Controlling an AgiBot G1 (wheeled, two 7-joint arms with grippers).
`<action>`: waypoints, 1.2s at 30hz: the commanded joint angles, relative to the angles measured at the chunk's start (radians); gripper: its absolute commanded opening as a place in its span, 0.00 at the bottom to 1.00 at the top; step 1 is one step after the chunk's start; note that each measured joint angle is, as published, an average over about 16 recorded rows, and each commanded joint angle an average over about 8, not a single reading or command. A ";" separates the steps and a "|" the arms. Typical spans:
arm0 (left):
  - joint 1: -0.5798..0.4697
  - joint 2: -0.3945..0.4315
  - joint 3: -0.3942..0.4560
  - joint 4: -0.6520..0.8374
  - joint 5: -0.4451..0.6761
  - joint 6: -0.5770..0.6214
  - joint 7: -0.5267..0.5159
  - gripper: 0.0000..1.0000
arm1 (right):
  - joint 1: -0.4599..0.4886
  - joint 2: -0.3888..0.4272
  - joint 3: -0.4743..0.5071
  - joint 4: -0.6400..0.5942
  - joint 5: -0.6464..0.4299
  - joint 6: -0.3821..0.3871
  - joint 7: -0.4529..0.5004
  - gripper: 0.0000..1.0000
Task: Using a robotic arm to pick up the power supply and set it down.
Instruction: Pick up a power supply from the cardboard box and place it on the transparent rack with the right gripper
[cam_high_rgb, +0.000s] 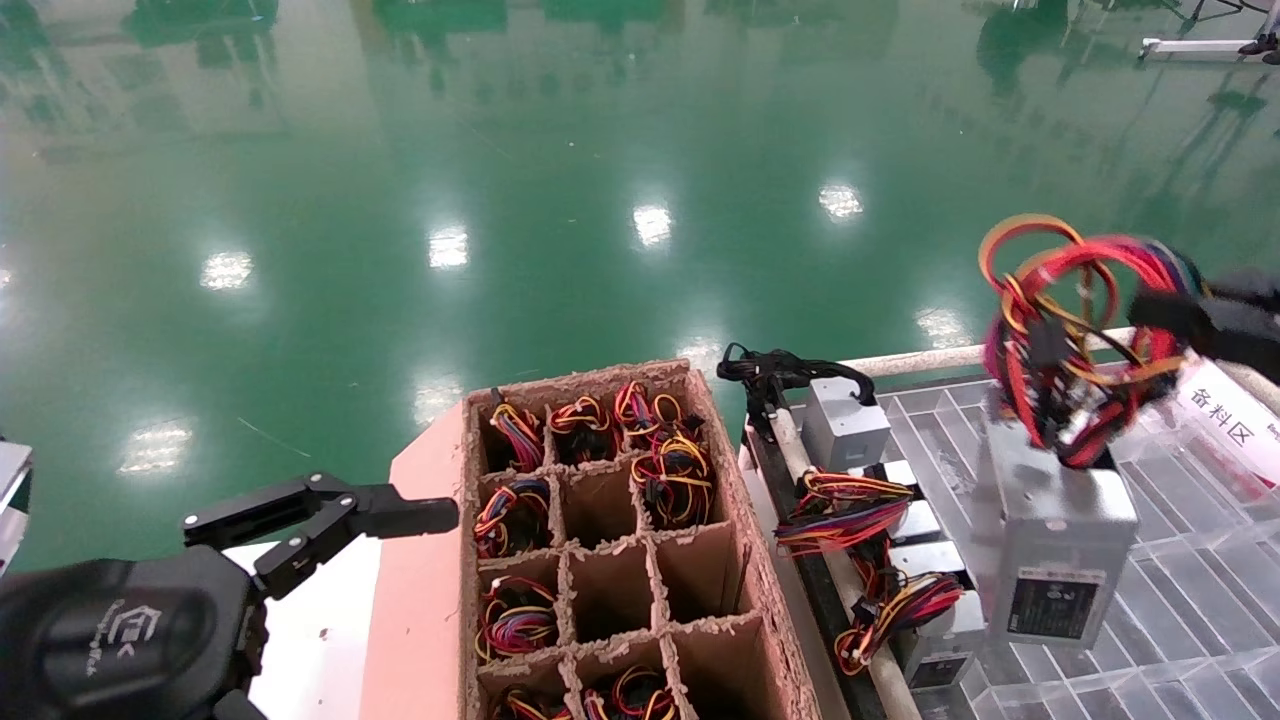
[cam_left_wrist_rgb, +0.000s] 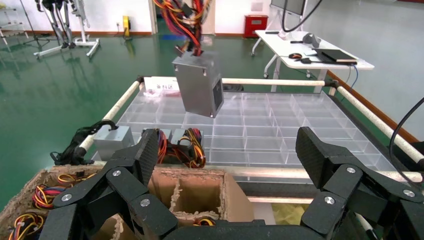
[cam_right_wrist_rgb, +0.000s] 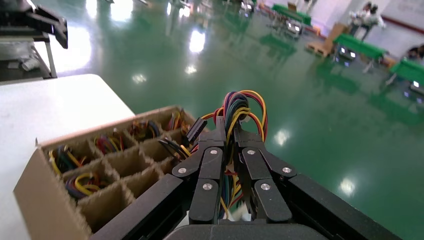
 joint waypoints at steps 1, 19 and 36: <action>0.000 0.000 0.000 0.000 0.000 0.000 0.000 1.00 | -0.059 0.045 0.016 0.018 0.034 0.014 -0.004 0.00; 0.000 0.000 0.000 0.000 0.000 0.000 0.000 1.00 | -0.495 0.105 0.032 -0.148 0.273 -0.005 -0.252 0.00; 0.000 0.000 0.000 0.000 0.000 0.000 0.000 1.00 | -0.592 0.052 -0.019 0.037 0.245 0.147 -0.230 0.00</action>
